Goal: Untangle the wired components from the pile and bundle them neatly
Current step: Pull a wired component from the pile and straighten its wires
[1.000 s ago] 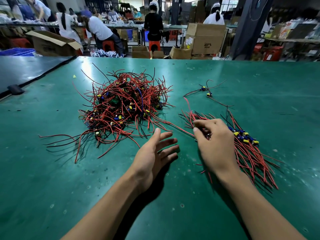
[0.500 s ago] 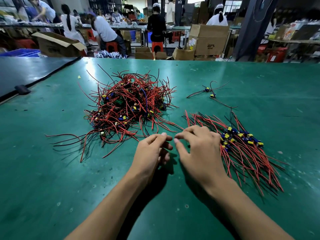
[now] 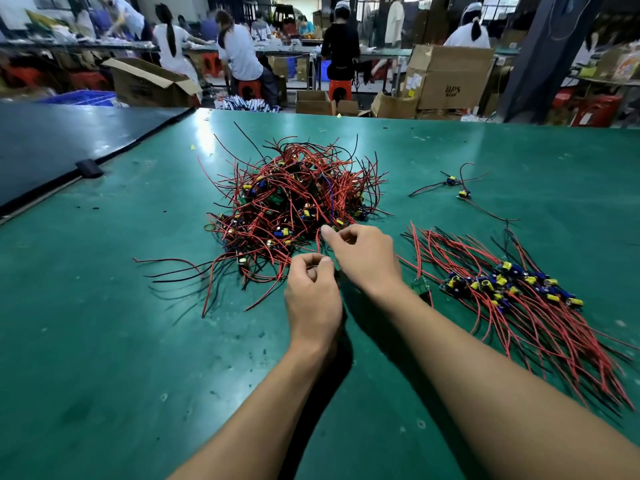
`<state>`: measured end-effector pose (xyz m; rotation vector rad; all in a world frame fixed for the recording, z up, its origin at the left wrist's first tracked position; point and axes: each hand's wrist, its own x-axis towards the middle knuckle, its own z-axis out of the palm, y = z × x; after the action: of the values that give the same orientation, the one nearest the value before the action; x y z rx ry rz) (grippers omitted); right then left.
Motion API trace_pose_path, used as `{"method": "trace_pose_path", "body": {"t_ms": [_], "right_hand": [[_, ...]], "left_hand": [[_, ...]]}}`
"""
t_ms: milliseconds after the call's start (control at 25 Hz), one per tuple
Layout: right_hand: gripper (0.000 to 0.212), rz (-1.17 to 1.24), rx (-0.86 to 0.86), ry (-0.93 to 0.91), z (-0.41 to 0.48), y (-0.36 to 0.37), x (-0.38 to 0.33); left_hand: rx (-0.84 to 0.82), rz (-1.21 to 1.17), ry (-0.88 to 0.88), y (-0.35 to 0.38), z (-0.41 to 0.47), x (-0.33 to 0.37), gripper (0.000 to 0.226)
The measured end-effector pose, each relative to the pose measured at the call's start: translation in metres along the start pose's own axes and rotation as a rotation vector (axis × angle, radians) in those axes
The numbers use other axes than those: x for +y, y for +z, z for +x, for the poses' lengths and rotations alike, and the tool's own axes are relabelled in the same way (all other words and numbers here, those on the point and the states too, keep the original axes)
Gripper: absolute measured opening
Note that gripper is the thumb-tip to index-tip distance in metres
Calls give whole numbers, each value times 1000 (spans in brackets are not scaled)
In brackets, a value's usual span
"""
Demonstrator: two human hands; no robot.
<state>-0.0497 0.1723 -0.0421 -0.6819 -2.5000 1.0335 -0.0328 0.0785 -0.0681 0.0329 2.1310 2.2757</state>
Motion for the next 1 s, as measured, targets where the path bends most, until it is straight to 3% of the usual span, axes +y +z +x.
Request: {"method": "trace_pose_path", "body": {"t_ms": [160,360,440,640,760,880,1000], "right_hand": [[21,-53,-162,70,18,19,-10],[10,83,-124,45,8,-8,1],[12,208,-153,-1,-4,-30,4],[12,434,-424,-161,-46,-81,12],[24,527,-552,-97,-62,-98,19],[38,658,-608,-10,-69,-104,28],[39,763,-596,24,-70,-106,35]], "left_hand": [[44,42,2,-2,1,2,10],[16,68,25,-3,-1,4,12],[-8,88,29,-2,-1,3,8],[-180,-239,-132,0,-4,13,14],[-288,-312,-174,-4,-7,20,30],[-382,-279,-100,-5,-16,23,42],[-381,-227,25,-5,-19,26,39]]}}
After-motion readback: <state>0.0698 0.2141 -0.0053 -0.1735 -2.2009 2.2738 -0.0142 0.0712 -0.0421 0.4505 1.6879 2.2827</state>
